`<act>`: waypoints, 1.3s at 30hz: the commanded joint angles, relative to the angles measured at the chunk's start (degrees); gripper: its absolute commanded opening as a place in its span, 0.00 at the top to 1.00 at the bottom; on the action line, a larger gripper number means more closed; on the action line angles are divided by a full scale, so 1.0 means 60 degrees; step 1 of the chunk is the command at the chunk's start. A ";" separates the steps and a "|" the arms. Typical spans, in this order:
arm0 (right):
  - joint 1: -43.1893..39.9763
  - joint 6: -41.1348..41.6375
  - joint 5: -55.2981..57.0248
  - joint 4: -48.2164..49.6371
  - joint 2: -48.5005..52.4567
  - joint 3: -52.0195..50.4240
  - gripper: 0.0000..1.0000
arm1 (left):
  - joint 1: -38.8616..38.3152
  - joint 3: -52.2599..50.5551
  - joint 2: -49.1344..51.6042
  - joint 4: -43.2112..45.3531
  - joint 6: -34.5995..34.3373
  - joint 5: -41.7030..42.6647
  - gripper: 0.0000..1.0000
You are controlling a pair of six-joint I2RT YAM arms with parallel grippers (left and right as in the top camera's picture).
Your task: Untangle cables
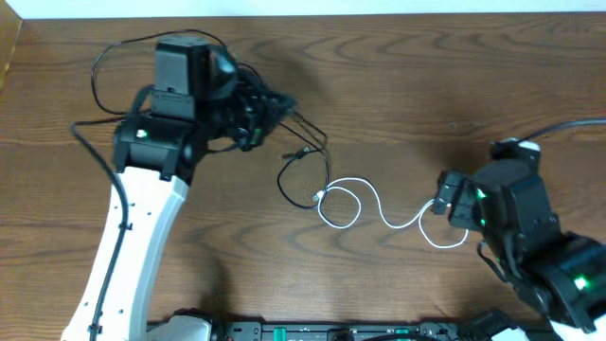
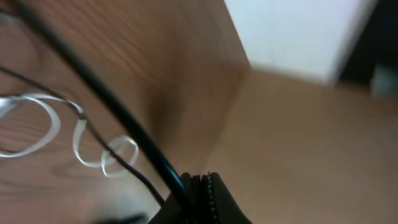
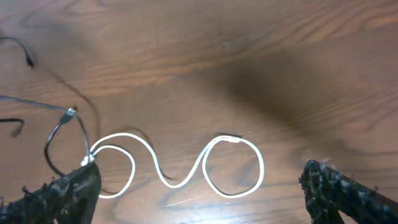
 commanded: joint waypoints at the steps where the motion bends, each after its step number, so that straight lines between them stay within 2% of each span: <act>1: -0.0062 -0.0361 -0.0969 0.0525 0.0477 0.0018 0.01 | -0.0627 0.0109 -0.0138 0.1129 0.0925 0.2907 0.93; 3: -0.0113 -0.0914 -0.1362 0.1013 0.0761 0.0018 0.01 | -0.0907 0.0109 -0.0138 0.2218 0.0714 0.3803 0.92; 5: -0.0324 -0.1537 -0.1843 0.1628 0.1158 0.0018 0.01 | -0.1213 0.0109 -0.0186 0.3373 -0.0918 0.4156 0.92; 6: -0.0528 -0.2273 -0.2597 0.2120 0.1453 0.0018 0.01 | -0.1341 0.0109 -0.0229 0.3989 -0.2259 0.4153 0.93; 10: -0.0987 -0.3923 -0.5315 0.3340 0.2317 0.0018 0.01 | -0.1461 0.0109 -0.0350 0.5184 -0.4819 0.4160 0.92; 14: -0.1104 -0.4725 -0.7745 0.4229 0.3126 0.0018 0.01 | -0.1461 0.0109 -0.0535 0.6237 -0.6105 0.4153 0.93; 16: -0.1075 -0.5071 -0.8812 0.4656 0.3548 0.0018 0.05 | -0.1461 0.0109 -0.0616 0.6816 -0.6499 0.4146 0.93; 19: -0.1078 -0.5089 -0.8914 0.4972 0.4098 0.0018 0.16 | -0.1461 0.0109 -0.0769 0.7497 -0.7074 0.4146 0.93; 27: -0.1078 -0.5089 -0.8914 0.5380 0.4357 0.0018 0.60 | -0.1461 0.0109 -0.0852 0.7519 -0.7125 0.4146 0.92; 28: -0.1078 -0.5089 -0.8914 0.5410 0.4357 0.0018 0.84 | -0.1461 0.0109 -0.0852 0.7519 -0.7125 0.4146 0.93; 29: -0.1075 -0.5089 -0.8914 0.5413 0.4357 0.0018 0.97 | -0.1457 0.0109 -0.0852 0.7519 -0.7122 0.4149 0.93; 33: -0.1078 -0.5074 -0.9056 0.5497 0.4280 0.0018 0.99 | -0.1461 0.0109 -0.0849 0.7515 -0.6951 0.4193 0.93; 38: -0.1253 -0.3898 -0.9296 0.6368 0.3027 0.0044 0.99 | -0.1457 0.0109 -0.0838 0.7366 -0.4721 0.4302 0.93; 39: -0.1443 -0.3450 -0.9220 0.6623 0.2616 0.0066 0.99 | -0.1457 0.0109 -0.0834 0.7020 -0.3850 0.4295 0.92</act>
